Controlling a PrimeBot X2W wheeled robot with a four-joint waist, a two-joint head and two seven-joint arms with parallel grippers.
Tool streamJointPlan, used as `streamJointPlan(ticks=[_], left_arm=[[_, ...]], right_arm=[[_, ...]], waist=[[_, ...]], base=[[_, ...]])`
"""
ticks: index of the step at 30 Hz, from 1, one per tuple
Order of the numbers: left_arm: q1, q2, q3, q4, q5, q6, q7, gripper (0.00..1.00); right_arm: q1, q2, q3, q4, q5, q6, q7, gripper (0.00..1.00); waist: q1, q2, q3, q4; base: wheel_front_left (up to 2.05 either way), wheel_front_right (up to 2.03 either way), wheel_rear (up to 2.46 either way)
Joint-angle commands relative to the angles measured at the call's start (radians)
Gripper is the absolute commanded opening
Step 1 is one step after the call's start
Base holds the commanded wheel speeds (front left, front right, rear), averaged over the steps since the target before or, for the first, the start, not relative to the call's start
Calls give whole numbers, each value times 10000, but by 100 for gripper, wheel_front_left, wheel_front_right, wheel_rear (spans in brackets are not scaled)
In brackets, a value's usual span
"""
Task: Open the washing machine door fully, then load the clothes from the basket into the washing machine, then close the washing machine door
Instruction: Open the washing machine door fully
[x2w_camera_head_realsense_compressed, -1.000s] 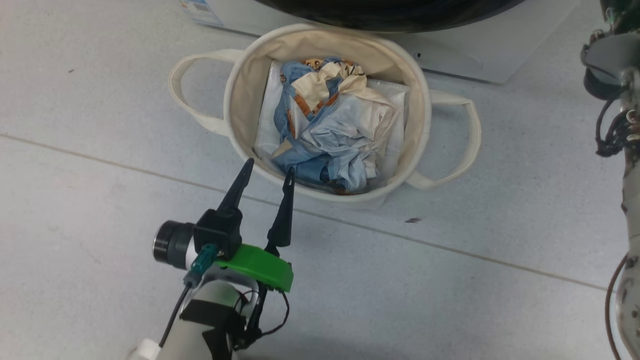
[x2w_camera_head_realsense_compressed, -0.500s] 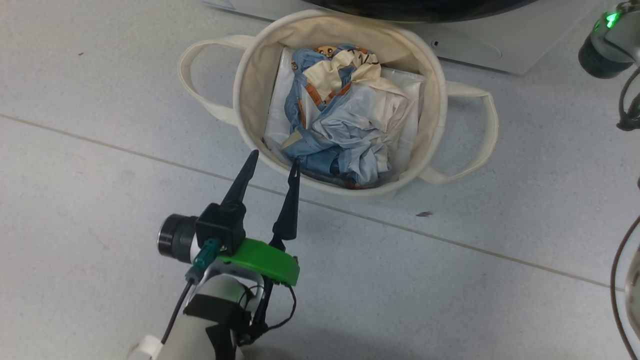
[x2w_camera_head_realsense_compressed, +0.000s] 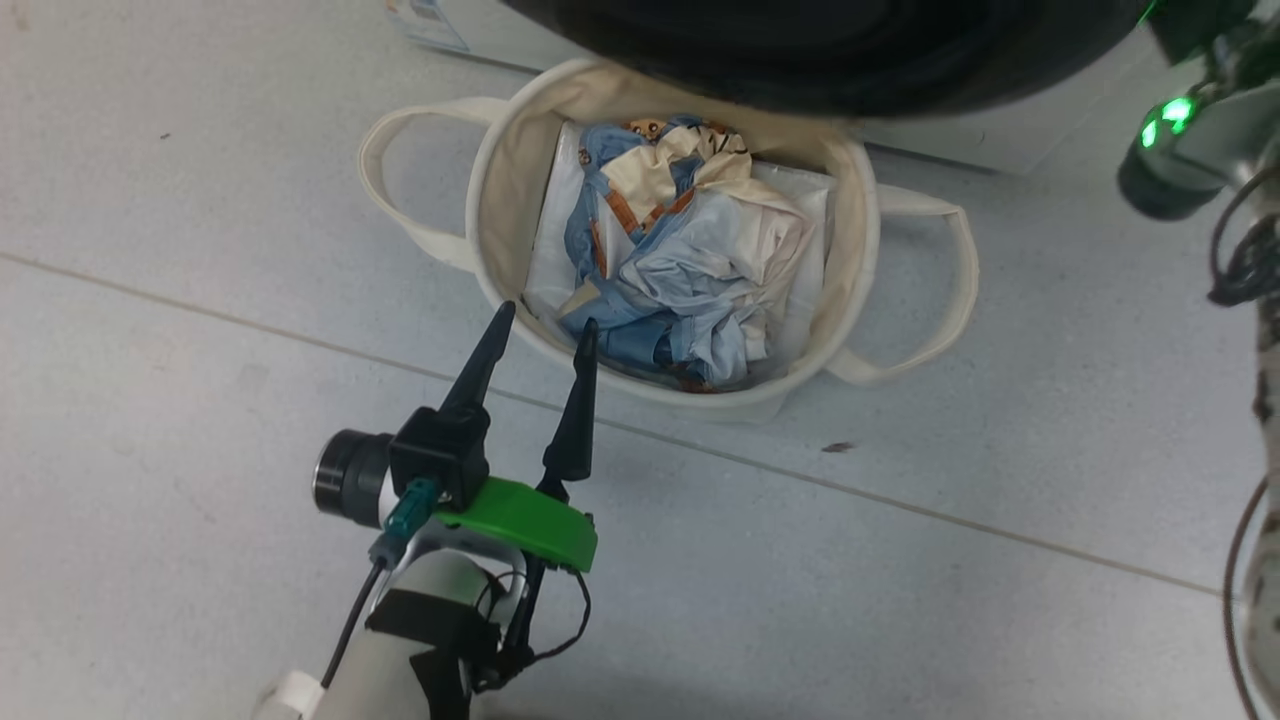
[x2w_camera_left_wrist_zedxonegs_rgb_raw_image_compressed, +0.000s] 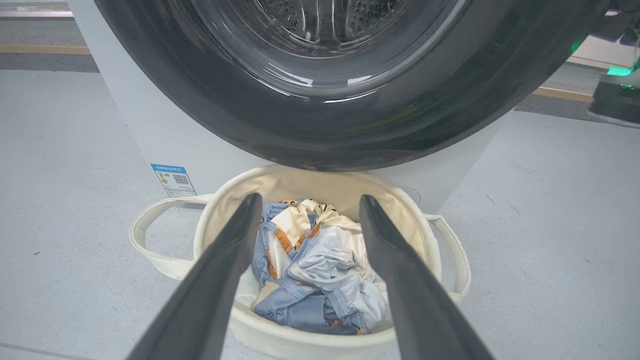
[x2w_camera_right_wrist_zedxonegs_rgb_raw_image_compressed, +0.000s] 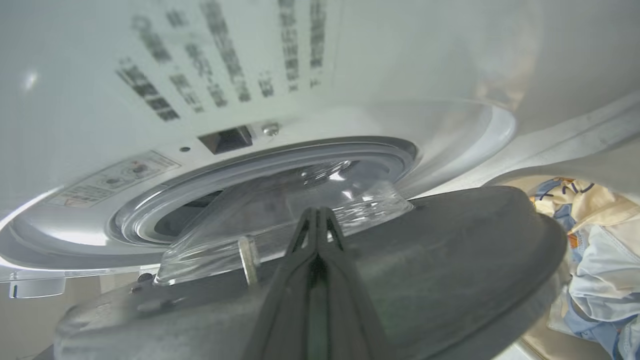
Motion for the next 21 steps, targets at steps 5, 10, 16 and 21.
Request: streamJointPlan(ticks=[5,10,16,21], left_arm=[[181,151,471,-143,67,8,-122,100],[421,151,567,-59,59,-33,-122,100],[778,151,681,26,70,-62,-122,100],[1144,151,886,67,74,-81,-122,100]], right_arm=[[1015,766,699,-902,-311,12,231,0],[2016,1184,996,-1271,-372,12,399,0],[2966,1553,1201,-1345,-229,12,538,0],[3705,1817,1719,-1274,-171,12,682,0]], waist=[[-1,0,-501,-89],[-1,0,-1090,-150],[-1,0,-1765,-127],[-1,0,-2252,-104]], base=[[0,0,0],[0,0,0],[0,0,0],[0,0,0]])
